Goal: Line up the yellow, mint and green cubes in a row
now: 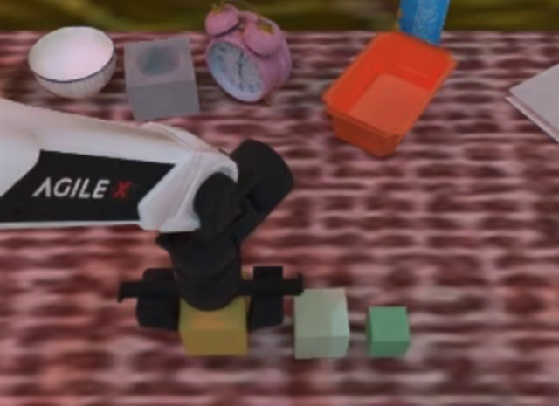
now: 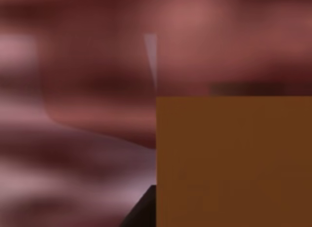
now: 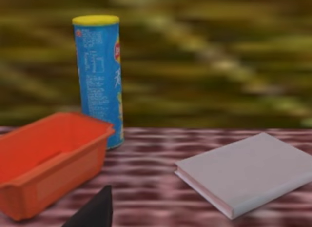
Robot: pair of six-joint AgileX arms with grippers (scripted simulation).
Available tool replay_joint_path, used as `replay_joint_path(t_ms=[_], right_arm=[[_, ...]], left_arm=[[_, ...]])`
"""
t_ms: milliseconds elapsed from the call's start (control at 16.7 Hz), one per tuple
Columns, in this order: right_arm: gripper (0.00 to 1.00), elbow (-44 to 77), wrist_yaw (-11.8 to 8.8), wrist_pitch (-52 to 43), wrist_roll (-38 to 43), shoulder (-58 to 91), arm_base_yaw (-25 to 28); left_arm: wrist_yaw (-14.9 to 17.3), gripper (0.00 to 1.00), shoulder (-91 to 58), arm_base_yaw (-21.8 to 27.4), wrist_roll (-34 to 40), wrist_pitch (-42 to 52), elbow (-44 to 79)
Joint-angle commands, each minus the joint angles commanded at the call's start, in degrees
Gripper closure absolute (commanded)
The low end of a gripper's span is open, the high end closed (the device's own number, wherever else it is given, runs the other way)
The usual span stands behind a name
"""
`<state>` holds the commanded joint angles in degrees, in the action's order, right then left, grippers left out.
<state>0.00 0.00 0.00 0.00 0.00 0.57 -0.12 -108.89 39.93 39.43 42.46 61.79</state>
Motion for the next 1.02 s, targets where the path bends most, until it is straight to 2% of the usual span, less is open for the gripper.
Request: replay_joint_path(t_ms=[300,1020], right_arm=[[0.00,0.0,0.0,0.0,0.0,0.0,0.0],[0.00,0.0,0.0,0.0,0.0,0.0,0.0]], left_arm=[[0.0,0.02,0.0,0.0,0.0,0.0,0.0],[0.0,0.00,0.9,0.0,0.1,2.4,1.6]])
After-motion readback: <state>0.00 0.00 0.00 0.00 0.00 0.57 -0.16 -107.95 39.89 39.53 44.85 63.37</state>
